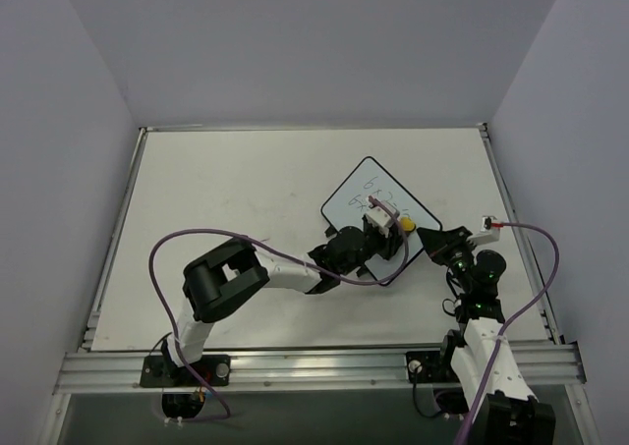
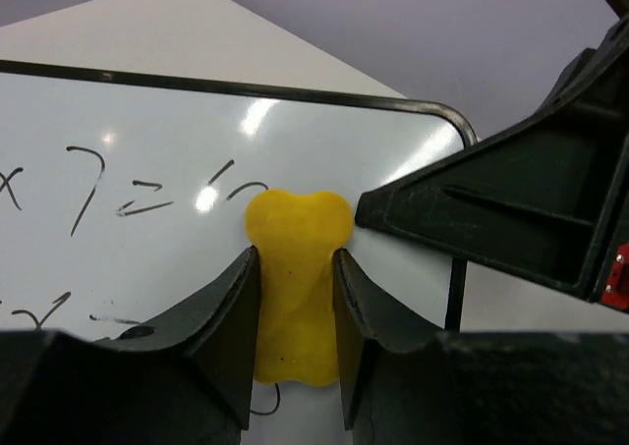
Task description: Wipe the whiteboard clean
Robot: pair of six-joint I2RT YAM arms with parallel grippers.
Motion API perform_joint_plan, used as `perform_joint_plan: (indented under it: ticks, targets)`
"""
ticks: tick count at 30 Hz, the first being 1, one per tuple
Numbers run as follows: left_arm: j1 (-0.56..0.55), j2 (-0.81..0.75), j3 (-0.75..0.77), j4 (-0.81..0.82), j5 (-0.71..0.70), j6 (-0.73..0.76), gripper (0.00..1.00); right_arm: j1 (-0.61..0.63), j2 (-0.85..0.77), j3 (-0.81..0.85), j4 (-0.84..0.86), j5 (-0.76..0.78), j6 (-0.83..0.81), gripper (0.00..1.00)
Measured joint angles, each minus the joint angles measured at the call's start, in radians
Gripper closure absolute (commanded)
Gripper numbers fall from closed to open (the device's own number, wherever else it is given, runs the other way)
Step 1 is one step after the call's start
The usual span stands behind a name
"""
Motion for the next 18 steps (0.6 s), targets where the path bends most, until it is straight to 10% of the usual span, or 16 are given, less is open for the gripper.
perform_joint_plan:
  ticks: [18]
  targets:
    - [0.145,0.056,0.163,-0.132,0.063,-0.116,0.98,0.019,-0.066,0.000,-0.074,0.027,-0.003,1.00]
